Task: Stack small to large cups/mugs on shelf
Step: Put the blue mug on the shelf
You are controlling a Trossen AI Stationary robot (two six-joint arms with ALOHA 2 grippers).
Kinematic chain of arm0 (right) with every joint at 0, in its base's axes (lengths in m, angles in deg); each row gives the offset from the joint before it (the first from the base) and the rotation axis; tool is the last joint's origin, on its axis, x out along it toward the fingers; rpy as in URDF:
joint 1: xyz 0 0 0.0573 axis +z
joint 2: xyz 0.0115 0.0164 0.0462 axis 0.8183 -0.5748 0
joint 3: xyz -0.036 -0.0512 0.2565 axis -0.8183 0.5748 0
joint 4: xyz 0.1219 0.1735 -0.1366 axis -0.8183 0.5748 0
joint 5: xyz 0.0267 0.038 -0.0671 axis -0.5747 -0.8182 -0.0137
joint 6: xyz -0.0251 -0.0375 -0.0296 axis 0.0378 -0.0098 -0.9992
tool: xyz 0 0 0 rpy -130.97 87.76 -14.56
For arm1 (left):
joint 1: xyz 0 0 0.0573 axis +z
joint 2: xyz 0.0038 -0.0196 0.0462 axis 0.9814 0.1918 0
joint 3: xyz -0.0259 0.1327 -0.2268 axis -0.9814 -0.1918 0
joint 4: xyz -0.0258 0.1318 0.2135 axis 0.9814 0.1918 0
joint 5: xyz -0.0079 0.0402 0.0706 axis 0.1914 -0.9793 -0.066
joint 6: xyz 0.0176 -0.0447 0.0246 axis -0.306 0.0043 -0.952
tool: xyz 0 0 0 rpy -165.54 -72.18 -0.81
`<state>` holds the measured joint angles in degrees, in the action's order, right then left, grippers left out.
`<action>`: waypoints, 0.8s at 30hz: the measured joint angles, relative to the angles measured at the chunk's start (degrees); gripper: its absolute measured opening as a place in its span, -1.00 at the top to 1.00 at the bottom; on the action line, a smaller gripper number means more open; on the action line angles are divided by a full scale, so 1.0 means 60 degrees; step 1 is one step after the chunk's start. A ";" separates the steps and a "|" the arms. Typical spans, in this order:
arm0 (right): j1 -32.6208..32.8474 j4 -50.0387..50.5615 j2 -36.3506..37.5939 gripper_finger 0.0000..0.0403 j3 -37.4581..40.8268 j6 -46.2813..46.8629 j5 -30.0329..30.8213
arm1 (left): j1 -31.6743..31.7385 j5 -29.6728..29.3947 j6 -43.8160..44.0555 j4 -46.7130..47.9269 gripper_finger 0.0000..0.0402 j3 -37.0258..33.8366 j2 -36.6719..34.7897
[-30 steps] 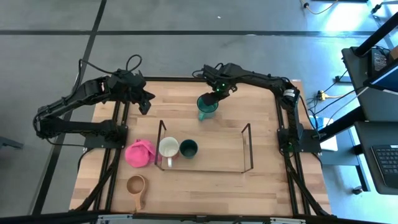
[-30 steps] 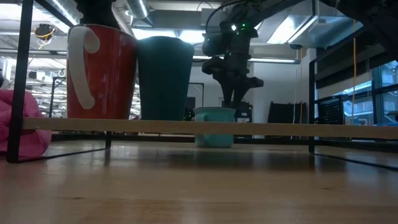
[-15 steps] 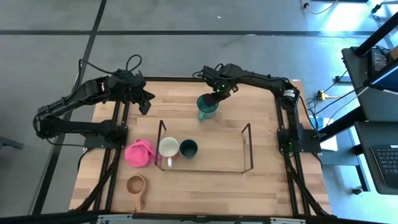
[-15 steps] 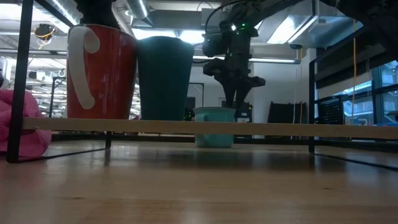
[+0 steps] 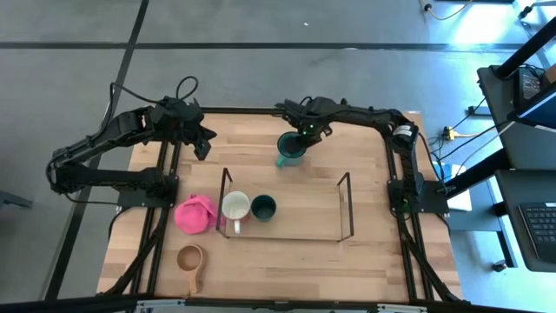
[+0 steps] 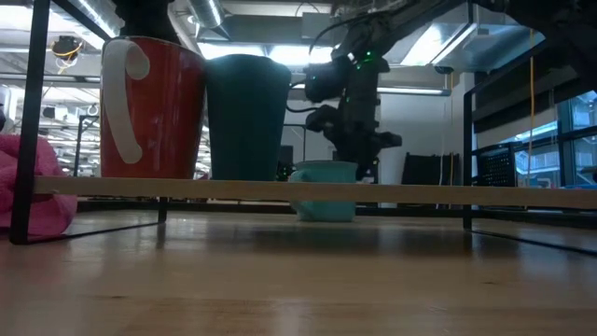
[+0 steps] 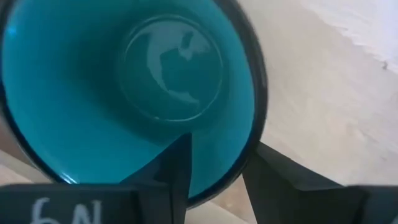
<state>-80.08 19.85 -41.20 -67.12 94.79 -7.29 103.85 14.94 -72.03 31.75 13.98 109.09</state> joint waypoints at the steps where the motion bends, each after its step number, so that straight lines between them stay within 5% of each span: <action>1: 0.0000 -0.0023 0.0004 0.34 -0.0008 0.0002 0.0002 | 0.0000 0.0000 -0.0002 0.0000 0.93 0.0000 0.0000; 8: -0.0089 -0.0085 0.0004 0.41 -0.0009 -0.0347 0.0012 | -0.0004 0.0000 -0.0002 -0.0004 0.93 0.0000 -0.0004; 16: -0.0258 -0.0185 0.0053 0.88 -0.0053 -0.0724 -0.0263 | -0.0004 0.0000 0.0054 0.0000 0.93 0.0000 -0.0002; 24: -0.0368 0.0165 -0.0015 0.82 -0.0412 -0.1134 -0.0415 | -0.0001 0.0000 0.0056 0.0004 0.93 0.0000 -0.0001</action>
<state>-82.29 20.84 -41.29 -69.59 87.98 -9.78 103.84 14.94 -71.69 31.77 13.98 109.08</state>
